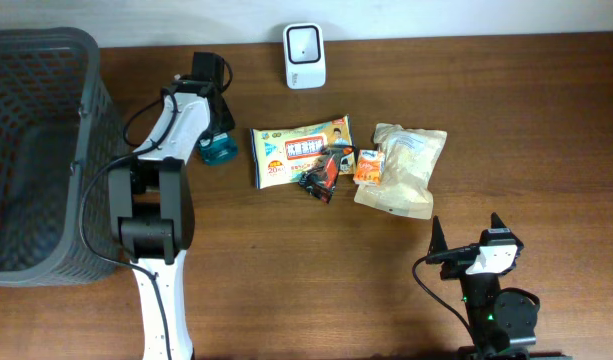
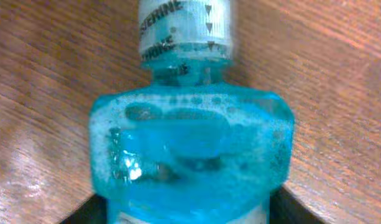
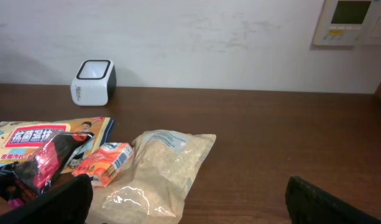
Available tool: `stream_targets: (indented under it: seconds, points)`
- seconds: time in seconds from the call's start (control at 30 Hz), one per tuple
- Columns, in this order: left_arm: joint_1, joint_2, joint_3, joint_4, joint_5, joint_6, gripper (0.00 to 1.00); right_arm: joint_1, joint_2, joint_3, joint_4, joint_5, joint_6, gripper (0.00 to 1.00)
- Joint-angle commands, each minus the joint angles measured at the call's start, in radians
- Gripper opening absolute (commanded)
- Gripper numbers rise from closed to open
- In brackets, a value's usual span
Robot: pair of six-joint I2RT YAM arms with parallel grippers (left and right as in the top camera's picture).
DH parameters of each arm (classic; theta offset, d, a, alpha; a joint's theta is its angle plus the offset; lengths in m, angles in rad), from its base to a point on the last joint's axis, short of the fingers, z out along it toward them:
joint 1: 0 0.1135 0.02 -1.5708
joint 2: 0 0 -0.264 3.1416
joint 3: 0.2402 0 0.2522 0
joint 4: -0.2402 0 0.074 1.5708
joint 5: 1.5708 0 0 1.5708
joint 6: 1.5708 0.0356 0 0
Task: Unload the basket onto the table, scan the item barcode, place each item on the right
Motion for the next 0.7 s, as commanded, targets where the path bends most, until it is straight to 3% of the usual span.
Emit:
stream_targets:
  seconds: [0.0,0.43,0.57,0.6,0.67]
  points:
    - [0.001,0.041,0.001,-0.005,0.012,0.011,0.29,0.006,-0.006,-0.009,-0.003,0.002,-0.006,0.99]
    - [-0.004,0.04,0.172,-0.13,0.05,0.01,0.31,0.006,-0.006,-0.009,-0.003,0.002,-0.005,0.99]
    - [-0.004,0.041,0.171,-0.134,0.059,0.01,0.21,0.006,-0.006,-0.009,-0.003,0.002,-0.006,0.99]
    - [-0.004,0.041,0.171,-0.136,0.065,0.01,0.1,0.006,-0.006,-0.009,-0.003,0.002,-0.006,0.99]
    - [-0.004,0.041,0.171,-0.14,0.065,0.01,0.04,0.006,-0.006,-0.009,-0.003,0.002,-0.005,0.99]
